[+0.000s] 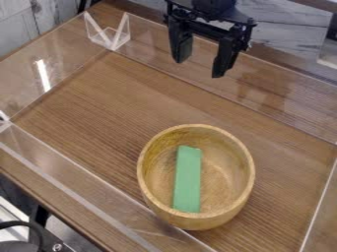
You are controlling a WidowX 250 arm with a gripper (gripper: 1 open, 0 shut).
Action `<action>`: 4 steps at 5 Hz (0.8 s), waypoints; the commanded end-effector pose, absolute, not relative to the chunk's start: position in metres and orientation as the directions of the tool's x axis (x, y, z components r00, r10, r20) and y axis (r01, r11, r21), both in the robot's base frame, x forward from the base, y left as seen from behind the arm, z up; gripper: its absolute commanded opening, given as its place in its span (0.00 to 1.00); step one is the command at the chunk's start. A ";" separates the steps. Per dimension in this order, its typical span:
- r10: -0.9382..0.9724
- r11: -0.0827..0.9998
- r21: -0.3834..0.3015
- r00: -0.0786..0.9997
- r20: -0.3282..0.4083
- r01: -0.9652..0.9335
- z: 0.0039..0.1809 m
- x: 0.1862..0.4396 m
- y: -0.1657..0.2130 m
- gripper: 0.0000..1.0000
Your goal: Remove the green block from inside the brown bowl and put it on the table
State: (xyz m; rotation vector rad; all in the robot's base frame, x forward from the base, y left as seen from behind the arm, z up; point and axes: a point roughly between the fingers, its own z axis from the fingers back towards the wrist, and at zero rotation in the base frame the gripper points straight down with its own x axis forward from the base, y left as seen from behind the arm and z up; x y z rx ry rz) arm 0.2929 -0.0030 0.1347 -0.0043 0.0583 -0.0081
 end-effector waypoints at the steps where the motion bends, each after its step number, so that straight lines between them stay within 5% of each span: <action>1: 0.009 1.000 -0.008 0.997 -0.077 -0.010 0.126 0.288 -0.025 1.00; 4: 0.053 0.997 -0.050 0.999 0.003 -0.052 0.099 0.225 -0.077 1.00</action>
